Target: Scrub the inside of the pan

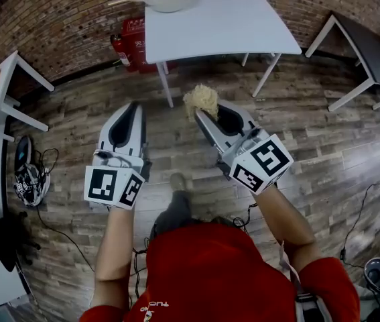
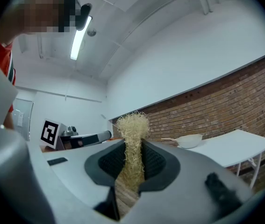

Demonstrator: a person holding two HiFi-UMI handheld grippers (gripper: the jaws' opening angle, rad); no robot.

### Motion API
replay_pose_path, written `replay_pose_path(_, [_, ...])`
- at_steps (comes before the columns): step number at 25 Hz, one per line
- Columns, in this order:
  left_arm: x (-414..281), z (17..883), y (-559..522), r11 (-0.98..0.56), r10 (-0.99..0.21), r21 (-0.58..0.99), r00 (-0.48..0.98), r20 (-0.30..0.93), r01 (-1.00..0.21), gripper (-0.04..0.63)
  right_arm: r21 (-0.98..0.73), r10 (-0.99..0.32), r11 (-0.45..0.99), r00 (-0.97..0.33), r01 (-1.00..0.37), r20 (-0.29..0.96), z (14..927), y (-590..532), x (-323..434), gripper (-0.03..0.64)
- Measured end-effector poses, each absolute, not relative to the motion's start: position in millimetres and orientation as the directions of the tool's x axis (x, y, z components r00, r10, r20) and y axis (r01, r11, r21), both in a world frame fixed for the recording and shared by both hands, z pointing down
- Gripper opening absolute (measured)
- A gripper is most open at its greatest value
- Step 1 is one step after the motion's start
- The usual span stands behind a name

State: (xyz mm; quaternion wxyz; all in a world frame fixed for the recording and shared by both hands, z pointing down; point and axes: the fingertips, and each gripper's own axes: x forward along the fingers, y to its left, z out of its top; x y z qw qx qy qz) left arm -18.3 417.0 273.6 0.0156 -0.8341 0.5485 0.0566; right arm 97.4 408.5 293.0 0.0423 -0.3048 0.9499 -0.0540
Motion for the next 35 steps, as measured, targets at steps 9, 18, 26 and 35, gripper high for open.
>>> replay_pose_path(9, [-76.0, 274.9, 289.6, -0.423, -0.901, 0.031, 0.417, -0.117, -0.905, 0.025, -0.126, -0.617, 0.783, -0.786, -0.609, -0.041, 290.0, 285.2, 48.7, 0.087])
replay_pose_path(18, [-125.8, 276.9, 187.3, -0.468, -0.880, 0.039, 0.461, -0.110, -0.883, 0.025, -0.110, -0.655, 0.753, -0.755, -0.649, -0.030, 286.1, 184.2, 3.7, 0.087])
replay_pose_path(26, [-138.1, 275.6, 124.8, -0.486, -0.870, 0.044, 0.478, -0.116, -0.873, 0.025, -0.107, -0.672, 0.738, -0.740, -0.666, -0.028, 285.5, 132.7, -14.2, 0.087])
replay_pose_path(35, [-143.8, 283.8, 45.5, -0.462, -0.883, 0.048, 0.454, -0.119, -0.886, 0.025, -0.081, -0.658, 0.751, -0.752, -0.655, -0.025, 293.3, 47.9, -17.9, 0.087])
